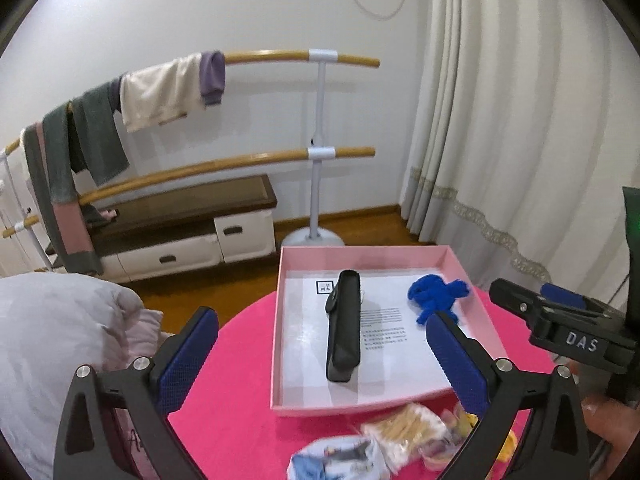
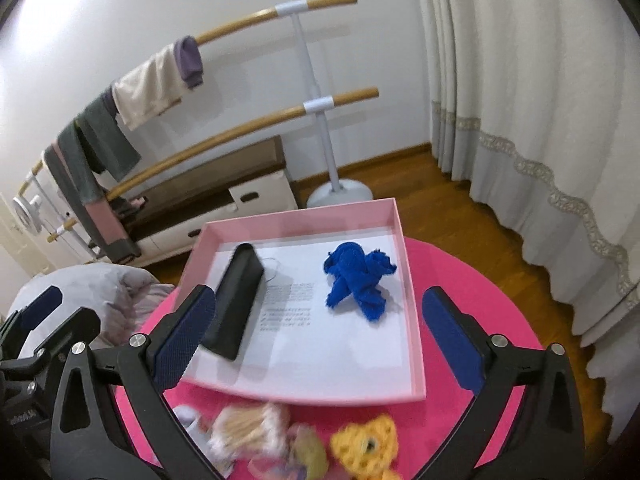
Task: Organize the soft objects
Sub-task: 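Withdraw both tools from the box back over the table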
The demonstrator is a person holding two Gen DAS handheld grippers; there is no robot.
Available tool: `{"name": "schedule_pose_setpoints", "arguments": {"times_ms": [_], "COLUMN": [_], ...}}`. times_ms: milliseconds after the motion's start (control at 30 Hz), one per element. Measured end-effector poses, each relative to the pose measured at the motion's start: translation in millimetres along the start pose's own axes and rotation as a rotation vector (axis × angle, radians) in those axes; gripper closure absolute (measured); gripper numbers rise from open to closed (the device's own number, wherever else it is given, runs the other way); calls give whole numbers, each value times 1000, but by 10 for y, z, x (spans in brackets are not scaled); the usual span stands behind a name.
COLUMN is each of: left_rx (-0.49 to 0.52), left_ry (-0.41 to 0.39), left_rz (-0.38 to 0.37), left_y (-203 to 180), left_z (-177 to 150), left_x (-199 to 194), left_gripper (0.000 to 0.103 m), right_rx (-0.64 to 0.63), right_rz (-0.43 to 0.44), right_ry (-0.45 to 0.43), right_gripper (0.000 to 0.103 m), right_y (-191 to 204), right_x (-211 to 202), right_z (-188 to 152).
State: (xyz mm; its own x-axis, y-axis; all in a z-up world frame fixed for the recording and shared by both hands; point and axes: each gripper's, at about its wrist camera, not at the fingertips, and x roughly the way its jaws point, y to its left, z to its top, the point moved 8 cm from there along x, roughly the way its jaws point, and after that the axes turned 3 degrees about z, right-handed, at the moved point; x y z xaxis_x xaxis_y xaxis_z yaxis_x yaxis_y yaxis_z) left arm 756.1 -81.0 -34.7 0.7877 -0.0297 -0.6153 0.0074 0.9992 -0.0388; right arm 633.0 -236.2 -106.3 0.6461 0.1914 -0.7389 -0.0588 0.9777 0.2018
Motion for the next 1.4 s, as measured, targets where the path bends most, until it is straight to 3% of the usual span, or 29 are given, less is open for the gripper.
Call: {"name": "schedule_pose_setpoints", "arguments": {"times_ms": [167,400,600,1033,1400], "left_rx": [1,-22,-38,-60,-63], "left_ry": [-62,-109,-154,-180,-192], "left_rz": [2,14,23,27,25], "left_y": [68,291,385,410,417], "left_z": [-155,-763,-1325,-1905,-2086], "left_x": [-329,-848,-1641,-2319,-2679], "left_gripper": [0,0,0,0,0], "right_rx": [-24,-41,-57,-60,-75], "right_rz": [-6,-22,-59,-72,-67], "right_ry": [-62,-161,-222,-267,-299], "right_gripper": [0,0,0,0,0], "right_y": [123,273,330,416,498], "right_x": [-470,-1127,-1538,-1938,-2164], "right_z": [-139,-397,-583,-941,-1204]}}
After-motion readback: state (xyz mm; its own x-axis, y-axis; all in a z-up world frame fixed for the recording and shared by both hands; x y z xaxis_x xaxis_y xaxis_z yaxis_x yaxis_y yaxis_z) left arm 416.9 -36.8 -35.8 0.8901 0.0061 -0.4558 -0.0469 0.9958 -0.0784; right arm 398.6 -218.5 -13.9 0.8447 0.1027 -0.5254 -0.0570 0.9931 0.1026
